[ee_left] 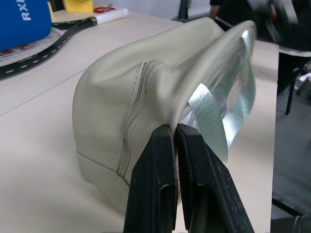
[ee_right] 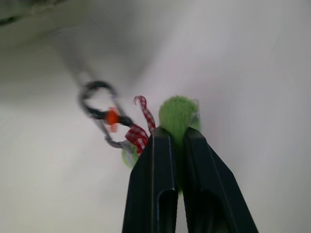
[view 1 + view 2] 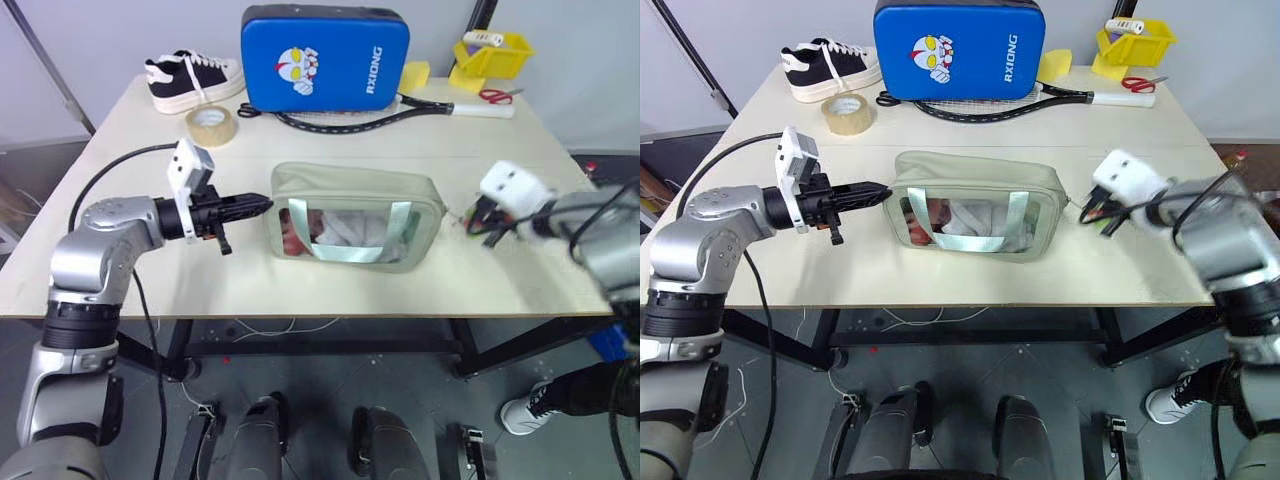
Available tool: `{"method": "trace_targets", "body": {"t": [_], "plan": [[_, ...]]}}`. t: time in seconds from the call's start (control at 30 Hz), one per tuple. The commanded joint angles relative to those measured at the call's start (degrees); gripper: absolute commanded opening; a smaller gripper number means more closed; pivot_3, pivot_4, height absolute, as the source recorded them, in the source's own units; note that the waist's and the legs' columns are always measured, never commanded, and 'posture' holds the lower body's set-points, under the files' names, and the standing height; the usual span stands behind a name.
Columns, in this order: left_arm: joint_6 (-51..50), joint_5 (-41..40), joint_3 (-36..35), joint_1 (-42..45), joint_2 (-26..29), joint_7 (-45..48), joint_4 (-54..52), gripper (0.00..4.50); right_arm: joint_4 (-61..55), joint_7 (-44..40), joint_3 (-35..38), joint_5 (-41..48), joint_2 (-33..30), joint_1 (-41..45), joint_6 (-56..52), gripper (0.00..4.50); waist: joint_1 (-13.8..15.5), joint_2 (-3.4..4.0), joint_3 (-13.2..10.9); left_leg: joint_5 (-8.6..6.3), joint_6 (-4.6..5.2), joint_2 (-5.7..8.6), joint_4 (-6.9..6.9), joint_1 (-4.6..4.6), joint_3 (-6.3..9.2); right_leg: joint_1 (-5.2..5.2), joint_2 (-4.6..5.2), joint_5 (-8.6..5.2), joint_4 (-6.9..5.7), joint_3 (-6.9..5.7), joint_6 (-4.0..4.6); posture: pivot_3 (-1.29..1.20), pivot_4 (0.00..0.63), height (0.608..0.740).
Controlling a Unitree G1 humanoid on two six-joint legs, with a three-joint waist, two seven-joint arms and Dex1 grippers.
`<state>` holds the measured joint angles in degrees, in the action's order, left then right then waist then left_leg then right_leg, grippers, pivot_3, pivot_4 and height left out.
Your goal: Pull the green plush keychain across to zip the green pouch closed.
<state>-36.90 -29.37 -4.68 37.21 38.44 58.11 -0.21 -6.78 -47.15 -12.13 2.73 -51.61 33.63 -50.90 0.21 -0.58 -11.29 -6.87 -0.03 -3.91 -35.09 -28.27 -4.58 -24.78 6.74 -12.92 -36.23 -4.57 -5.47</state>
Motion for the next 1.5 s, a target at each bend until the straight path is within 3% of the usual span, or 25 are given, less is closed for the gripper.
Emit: {"method": "trace_targets", "body": {"t": [0.03, 0.2, 0.4, 0.57, 0.67, 0.7, 0.77, 0.87, 1.0, 1.03, 1.27, 1.5], "plan": [[-1.47, -0.38, -2.09, -1.56, 1.05, -2.40, -1.51, 0.00, -3.18, 2.75, -1.42, -1.19, 1.94, -2.80, -2.64, 0.06, -0.05, 0.13, 0.06, 0.00, 0.00, 0.00, -0.01, 0.00, 0.00, -0.01, 0.00, 0.00, -0.02, 0.00, 0.00, 0.00, 0.150, 0.723], [-2.07, -1.23, -2.25, -2.29, 1.00, -3.46, -2.71, 0.00, 0.97, 3.80, -0.93, -2.85, 2.15, -1.87, -0.99, 0.06, -0.02, 0.05, 0.11, -0.06, 0.04, 0.00, 0.07, 0.54, 0.00, 0.26, 0.01, -0.03, 0.14, -0.02, 0.04, 0.00, 0.150, 0.723], [-2.33, -2.12, -2.05, -2.22, 1.20, -3.56, -3.45, 0.00, 5.18, 3.66, 2.33, -1.91, 1.95, 3.07, -0.29, 0.06, 0.06, 0.05, 0.11, -0.07, 0.05, 0.00, 0.10, 0.50, -0.02, 0.23, 0.03, -0.03, 0.17, -0.02, 0.06, 0.00, 0.150, 0.723], [-3.27, -3.51, -2.00, -2.54, 1.26, -3.77, -5.25, 0.00, 3.65, 1.17, 7.74, 2.71, 1.75, 7.26, -3.71, 2.00, 0.13, 0.06, 0.11, -0.07, 0.06, 0.00, 0.07, 0.22, -0.02, 0.21, 0.03, -0.03, 0.13, -0.02, 0.06, 0.00, 0.150, 0.723], [-4.50, -4.68, -2.19, -2.76, 1.37, -3.86, -6.56, 0.00, 1.72, -1.91, 12.02, 7.03, 0.54, 8.72, -4.79, 3.56, 0.26, 0.07, 0.10, -0.06, 0.06, 0.01, 0.06, 0.12, -0.02, 0.13, 0.03, -0.02, 0.13, -0.02, 0.05, 0.00, 0.150, 0.723], [-5.42, -5.49, -2.50, -2.78, 1.42, -3.86, -6.89, 0.33, 1.28, -2.94, 13.65, 8.53, -0.01, 9.25, -4.98, 3.99, 0.34, 0.07, 0.10, -0.06, 0.06, 0.01, 0.06, 0.09, -0.02, 0.11, 0.03, -0.02, 0.13, -0.02, 0.05, 0.00, 0.150, 0.723], [-7.86, -7.60, -3.42, -2.64, 1.78, -3.70, -7.35, 0.92, 0.69, -4.65, 16.72, 11.60, -0.75, 10.41, -5.34, 4.00, 0.45, 0.06, 0.10, -0.06, 0.06, 0.01, 0.05, 0.06, -0.02, 0.09, 0.03, -0.02, 0.14, -0.02, 0.04, 0.00, 0.150, 0.723], [-8.31, -8.24, -4.20, -2.18, 3.77, -2.69, -7.67, 2.33, -0.28, -7.95, 19.58, 15.62, -2.61, 11.22, -4.71, 4.00, 0.52, 0.07, 0.09, -0.07, 0.06, 0.02, 0.02, -0.02, -0.01, 0.02, 0.03, -0.02, 0.14, -0.02, 0.04, 0.00, 0.150, 0.723], [-6.37, -8.82, -7.70, -0.63, 10.44, 2.25, -5.21, 4.24, -3.24, -13.73, 22.84, 23.22, -2.96, 12.57, -3.11, 4.00, 0.35, 0.06, 0.09, -0.07, 0.06, 0.01, 0.05, -0.10, -0.02, -0.10, 0.03, -0.02, 0.15, -0.02, 0.05, 0.00, 0.150, 0.723], [-4.87, -8.08, -8.27, -0.66, 12.68, 4.20, -4.42, 4.45, -4.19, -14.94, 23.47, 25.34, -2.75, 12.97, -3.28, 4.00, 0.12, 0.09, 0.07, -0.07, 0.06, 0.01, 0.06, -0.11, -0.02, -0.14, 0.03, -0.02, 0.15, -0.02, 0.05, 0.00, 0.150, 0.723], [-3.07, -8.86, -9.69, -0.65, 20.41, 12.82, -1.01, 4.45, -9.17, -18.27, 22.93, 31.41, -4.07, 10.69, -2.54, 4.00, 0.60, 0.12, 0.05, -0.08, 0.05, 0.01, 0.18, -0.12, -0.06, -0.45, 0.07, -0.02, 0.20, -0.02, 0.06, 0.00, 0.150, 0.723], [-1.76, -8.35, -9.77, -1.93, 21.06, 12.91, -1.87, 4.45, -11.35, -17.51, 21.89, 32.40, -4.54, 8.35, -1.32, 4.00, 0.47, 0.11, 0.05, -0.11, 0.10, 0.00, 0.34, -0.21, -0.21, -0.47, 0.13, 0.32, 0.79, -0.03, 0.32, 0.00, 0.150, 0.723]]}}
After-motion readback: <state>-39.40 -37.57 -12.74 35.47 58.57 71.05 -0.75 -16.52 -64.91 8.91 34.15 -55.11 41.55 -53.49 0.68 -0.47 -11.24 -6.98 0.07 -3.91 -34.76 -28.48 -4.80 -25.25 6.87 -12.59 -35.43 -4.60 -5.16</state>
